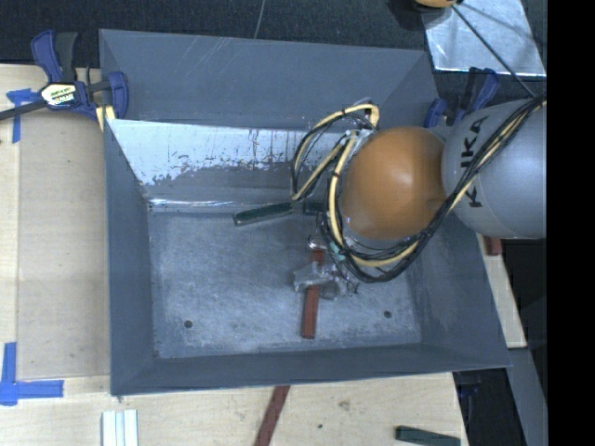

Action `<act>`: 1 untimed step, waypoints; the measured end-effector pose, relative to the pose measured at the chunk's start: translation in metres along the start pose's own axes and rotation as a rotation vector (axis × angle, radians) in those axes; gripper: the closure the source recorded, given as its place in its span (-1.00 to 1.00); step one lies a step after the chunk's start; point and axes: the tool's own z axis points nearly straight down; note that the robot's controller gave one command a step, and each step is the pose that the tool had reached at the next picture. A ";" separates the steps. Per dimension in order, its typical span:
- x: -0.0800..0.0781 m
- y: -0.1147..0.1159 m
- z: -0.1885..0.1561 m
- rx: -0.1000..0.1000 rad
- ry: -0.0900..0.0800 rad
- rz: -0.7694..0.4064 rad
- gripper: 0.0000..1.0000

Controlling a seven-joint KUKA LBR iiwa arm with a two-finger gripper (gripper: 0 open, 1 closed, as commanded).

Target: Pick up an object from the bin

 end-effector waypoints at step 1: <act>0.000 0.000 0.000 0.000 0.000 0.001 1.00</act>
Offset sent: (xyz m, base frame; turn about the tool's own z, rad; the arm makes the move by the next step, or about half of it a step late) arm -0.0559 0.0053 0.1577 0.0071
